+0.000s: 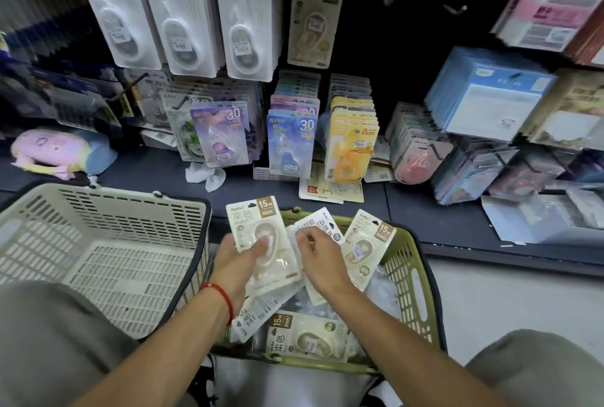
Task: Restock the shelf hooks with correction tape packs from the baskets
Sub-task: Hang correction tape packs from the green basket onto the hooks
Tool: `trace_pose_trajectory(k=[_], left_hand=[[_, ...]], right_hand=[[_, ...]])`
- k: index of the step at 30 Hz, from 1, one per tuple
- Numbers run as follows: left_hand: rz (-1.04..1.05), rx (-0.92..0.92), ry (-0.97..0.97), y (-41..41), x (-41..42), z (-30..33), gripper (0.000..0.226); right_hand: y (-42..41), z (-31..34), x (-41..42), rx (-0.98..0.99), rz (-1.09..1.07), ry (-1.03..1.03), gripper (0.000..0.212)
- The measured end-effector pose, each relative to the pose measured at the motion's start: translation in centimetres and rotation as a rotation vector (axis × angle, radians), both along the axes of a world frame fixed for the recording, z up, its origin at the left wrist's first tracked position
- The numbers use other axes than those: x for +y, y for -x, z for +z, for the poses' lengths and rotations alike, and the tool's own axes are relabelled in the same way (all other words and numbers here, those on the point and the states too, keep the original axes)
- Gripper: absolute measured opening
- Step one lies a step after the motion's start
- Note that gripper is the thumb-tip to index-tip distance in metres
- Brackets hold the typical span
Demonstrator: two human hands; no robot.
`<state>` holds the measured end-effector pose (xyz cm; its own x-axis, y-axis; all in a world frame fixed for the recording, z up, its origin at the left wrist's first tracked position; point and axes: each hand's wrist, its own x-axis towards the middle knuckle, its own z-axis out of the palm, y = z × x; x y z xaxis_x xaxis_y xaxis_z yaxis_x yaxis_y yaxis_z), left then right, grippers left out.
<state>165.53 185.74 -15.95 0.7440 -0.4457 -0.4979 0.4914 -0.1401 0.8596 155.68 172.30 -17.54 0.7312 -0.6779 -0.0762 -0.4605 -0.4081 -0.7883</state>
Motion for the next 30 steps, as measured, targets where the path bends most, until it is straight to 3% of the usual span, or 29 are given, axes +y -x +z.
trace_pose_trajectory(k=[3,6,8,11,15,18,21,25,28,30], left_hand=[[0.141,0.015,-0.029,-0.8,0.8,-0.3,0.024],[0.178,0.043,-0.016,-1.1,1.8,0.0,0.020],[0.184,0.046,-0.001,-1.0,2.3,0.1,0.020],[0.193,0.024,0.000,-1.1,3.4,0.1,0.021],[0.199,0.022,0.010,-1.9,4.7,-0.1,0.029],[0.184,0.061,0.042,-2.1,4.7,-0.7,0.031],[0.175,0.122,0.075,-1.8,4.0,-1.3,0.028],[0.115,0.167,0.103,-0.7,2.1,-1.6,0.029],[0.067,0.230,0.110,0.6,0.5,-1.4,0.033],[0.028,0.283,0.169,1.6,-0.4,-1.2,0.044]], right_hand=[[-1.3,-1.9,-1.0,0.421,0.113,0.260,0.063],[-3.1,-3.7,-0.4,0.583,0.193,0.223,0.096],[-4.1,-4.7,0.2,0.647,0.211,0.277,0.103],[-4.3,-5.2,0.9,0.671,0.234,0.365,0.097],[-2.4,-4.0,1.4,0.449,0.234,0.361,0.080],[-0.3,-2.3,1.3,0.162,0.037,0.332,0.069],[2.0,-0.6,0.7,-0.155,-0.266,0.065,0.050],[4.6,1.5,-0.5,-0.537,-0.559,-0.452,0.042],[5.4,2.3,-0.7,-0.714,-0.540,-0.818,0.036],[5.5,2.2,0.5,-0.696,-0.466,-0.962,0.034]])
